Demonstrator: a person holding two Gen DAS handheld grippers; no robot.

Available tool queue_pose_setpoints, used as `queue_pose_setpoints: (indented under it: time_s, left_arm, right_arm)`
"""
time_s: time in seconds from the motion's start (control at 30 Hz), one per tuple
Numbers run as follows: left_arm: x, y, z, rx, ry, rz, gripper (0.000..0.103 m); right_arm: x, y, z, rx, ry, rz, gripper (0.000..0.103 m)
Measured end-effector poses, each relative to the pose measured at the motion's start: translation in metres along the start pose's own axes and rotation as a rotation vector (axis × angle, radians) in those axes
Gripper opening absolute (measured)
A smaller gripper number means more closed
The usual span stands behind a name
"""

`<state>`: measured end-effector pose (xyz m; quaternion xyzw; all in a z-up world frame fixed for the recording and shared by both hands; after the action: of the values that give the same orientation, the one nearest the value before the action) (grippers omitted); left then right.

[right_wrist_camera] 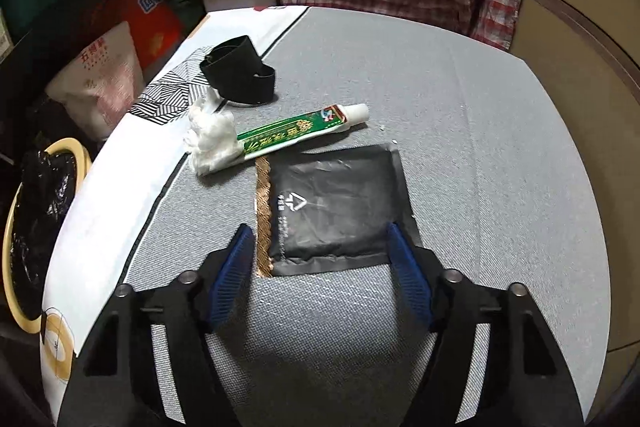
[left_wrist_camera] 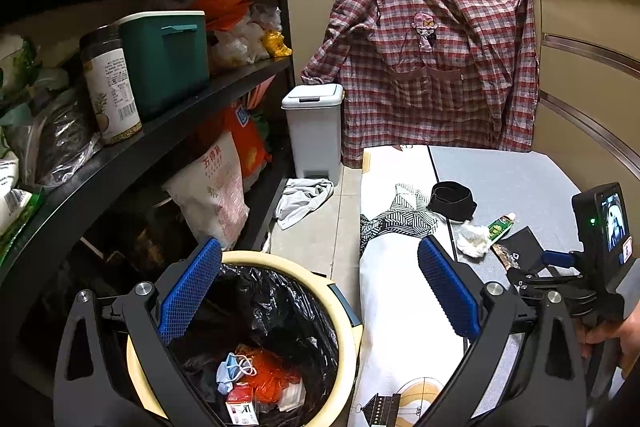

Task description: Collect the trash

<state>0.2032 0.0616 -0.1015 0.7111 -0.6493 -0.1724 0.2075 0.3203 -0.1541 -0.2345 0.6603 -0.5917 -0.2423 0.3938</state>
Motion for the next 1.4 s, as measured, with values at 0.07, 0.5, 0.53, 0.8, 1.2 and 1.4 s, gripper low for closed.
queue_pose_setpoints:
  time_s: [0.07, 0.5, 0.53, 0.8, 1.2, 1.4]
  left_arm:
    - [-0.001, 0.001, 0.0, 0.001, 0.001, -0.003, 0.095]
    - [-0.002, -0.001, -0.003, 0.005, 0.014, 0.007, 0.095]
    - [-0.001, -0.001, -0.003, 0.008, 0.019, 0.009, 0.095]
    - [0.014, 0.004, -0.009, 0.034, 0.02, 0.044, 0.095]
    - [0.05, -0.005, -0.002, 0.017, -0.011, 0.103, 0.095]
    - [0.075, -0.036, 0.006, -0.022, -0.03, 0.168, 0.095]
  right_arm:
    - [-0.001, 0.0, -0.001, 0.004, 0.01, -0.016, 0.05]
    - [-0.01, 0.014, 0.003, 0.016, -0.001, -0.086, 0.004]
    - [-0.009, 0.017, 0.003, 0.02, 0.0, -0.084, 0.004]
    - [0.027, 0.074, -0.002, 0.111, -0.058, -0.043, 0.004]
    - [0.087, 0.178, 0.006, 0.256, -0.281, -0.053, 0.004]
    - [0.108, 0.17, 0.017, 0.232, -0.333, -0.038, 0.004]
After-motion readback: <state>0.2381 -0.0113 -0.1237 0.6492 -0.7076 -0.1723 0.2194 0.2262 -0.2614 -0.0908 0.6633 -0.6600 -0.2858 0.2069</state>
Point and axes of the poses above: each gripper's, at about its wrist camera, not at the fingertips, and y roughly against the way its jaws point, x to its right, z to its underside, the point moved 5 cm from there along -y, roughly the way its jaws point, and after that the axes turned 12 degrees about z, right-handed, at the moved point
